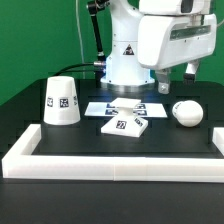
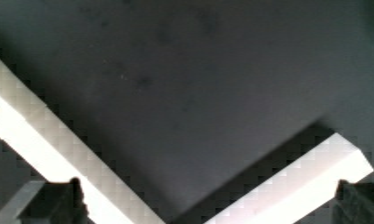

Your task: Assemble lamp

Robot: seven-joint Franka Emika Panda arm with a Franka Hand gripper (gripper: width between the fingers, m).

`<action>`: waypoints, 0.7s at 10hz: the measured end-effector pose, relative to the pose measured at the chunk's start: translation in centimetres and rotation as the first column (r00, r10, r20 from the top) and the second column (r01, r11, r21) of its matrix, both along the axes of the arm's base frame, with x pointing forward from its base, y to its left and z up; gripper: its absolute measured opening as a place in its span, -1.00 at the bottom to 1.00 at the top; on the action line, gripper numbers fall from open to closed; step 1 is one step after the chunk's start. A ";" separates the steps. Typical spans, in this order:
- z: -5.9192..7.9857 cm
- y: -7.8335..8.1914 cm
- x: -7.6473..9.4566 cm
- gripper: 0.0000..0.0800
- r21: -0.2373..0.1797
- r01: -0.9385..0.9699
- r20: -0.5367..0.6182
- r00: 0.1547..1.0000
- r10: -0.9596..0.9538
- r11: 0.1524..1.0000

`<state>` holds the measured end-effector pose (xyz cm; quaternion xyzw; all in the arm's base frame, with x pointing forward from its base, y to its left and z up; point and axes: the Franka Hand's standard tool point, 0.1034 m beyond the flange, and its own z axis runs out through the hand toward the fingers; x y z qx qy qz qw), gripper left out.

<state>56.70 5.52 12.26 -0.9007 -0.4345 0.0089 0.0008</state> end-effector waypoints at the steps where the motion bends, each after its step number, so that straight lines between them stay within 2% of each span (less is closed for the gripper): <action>1: 0.0 0.0 0.0 0.75 0.000 0.000 0.000 1.000 0.000 1.000; 7: -0.1 -0.1 -0.1 0.75 0.000 0.002 0.000 1.000 -0.002 1.000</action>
Offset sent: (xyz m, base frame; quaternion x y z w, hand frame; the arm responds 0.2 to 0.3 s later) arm 0.0000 0.0000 0.0000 0.0000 0.0000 0.0000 1.0000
